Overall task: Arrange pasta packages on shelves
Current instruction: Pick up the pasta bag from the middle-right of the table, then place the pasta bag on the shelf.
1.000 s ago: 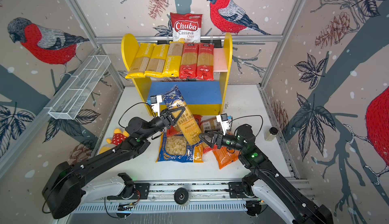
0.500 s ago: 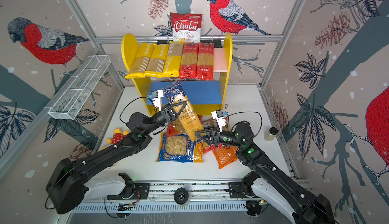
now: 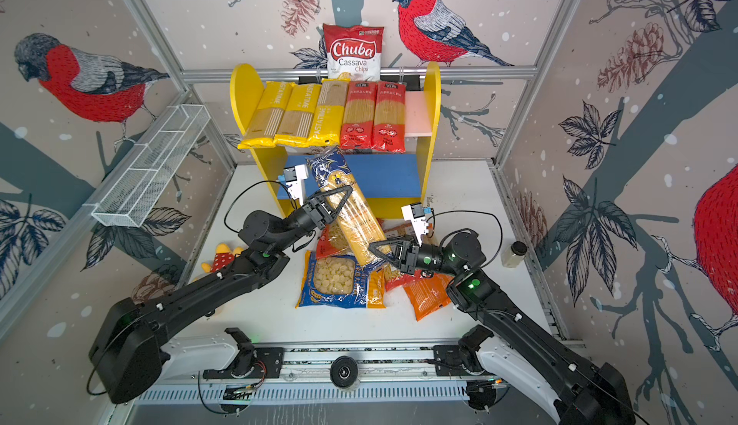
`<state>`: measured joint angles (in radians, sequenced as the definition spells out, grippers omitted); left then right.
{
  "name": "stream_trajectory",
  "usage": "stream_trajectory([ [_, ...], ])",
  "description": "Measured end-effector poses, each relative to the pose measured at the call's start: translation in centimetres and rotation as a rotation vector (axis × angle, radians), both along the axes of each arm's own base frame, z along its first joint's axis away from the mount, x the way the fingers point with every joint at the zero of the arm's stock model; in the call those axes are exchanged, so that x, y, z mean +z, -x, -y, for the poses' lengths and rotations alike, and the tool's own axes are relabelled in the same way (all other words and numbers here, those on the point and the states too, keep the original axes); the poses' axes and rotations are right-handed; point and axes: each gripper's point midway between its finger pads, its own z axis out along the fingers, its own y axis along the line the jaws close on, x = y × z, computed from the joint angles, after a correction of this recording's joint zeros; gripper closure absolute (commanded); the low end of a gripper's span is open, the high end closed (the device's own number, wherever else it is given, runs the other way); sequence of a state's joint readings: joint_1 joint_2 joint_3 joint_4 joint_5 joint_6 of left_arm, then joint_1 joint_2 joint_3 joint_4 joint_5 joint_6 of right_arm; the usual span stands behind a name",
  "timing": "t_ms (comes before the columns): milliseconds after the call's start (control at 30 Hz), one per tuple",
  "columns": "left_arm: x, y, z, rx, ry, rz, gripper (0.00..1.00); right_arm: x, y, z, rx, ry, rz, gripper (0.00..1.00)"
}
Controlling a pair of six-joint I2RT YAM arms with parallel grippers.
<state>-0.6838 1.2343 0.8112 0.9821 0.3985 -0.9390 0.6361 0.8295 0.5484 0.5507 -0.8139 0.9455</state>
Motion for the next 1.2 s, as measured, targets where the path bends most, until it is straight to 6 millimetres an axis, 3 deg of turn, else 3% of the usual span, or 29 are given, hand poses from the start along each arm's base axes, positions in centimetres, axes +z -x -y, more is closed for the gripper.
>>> stream_trajectory([
  [233,2.8,0.1,-0.5,0.025,0.029,0.07,0.33,3.0,-1.1,-0.1,-0.022,-0.01,0.042,1.0],
  [400,3.8,0.3,-0.7,0.039,0.024,0.108,0.23,7.2,-3.6,0.9,-0.103,-0.044,0.101,1.0],
  [567,3.8,0.2,-1.1,0.063,0.005,0.119,0.2,12.4,-6.1,1.8,-0.175,-0.071,0.15,1.0],
  [667,3.4,0.0,-1.5,0.079,-0.004,0.121,0.19,15.3,-7.8,2.8,-0.23,-0.08,0.172,1.0],
  [833,1.9,-0.3,-1.5,0.086,-0.027,0.101,0.2,18.6,-13.2,5.5,-0.372,-0.042,0.111,1.0],
  [967,0.6,-0.6,-1.4,0.089,-0.045,0.078,0.19,18.6,-18.4,8.5,-0.493,-0.009,-0.004,1.0],
  [1100,-1.1,-1.0,-0.6,0.076,-0.07,0.045,0.19,14.7,-23.0,10.3,-0.574,0.036,-0.205,1.0],
  [1200,-2.2,-0.8,-0.1,0.063,-0.085,0.026,0.19,12.2,-24.2,10.4,-0.579,0.068,-0.326,1.0],
])
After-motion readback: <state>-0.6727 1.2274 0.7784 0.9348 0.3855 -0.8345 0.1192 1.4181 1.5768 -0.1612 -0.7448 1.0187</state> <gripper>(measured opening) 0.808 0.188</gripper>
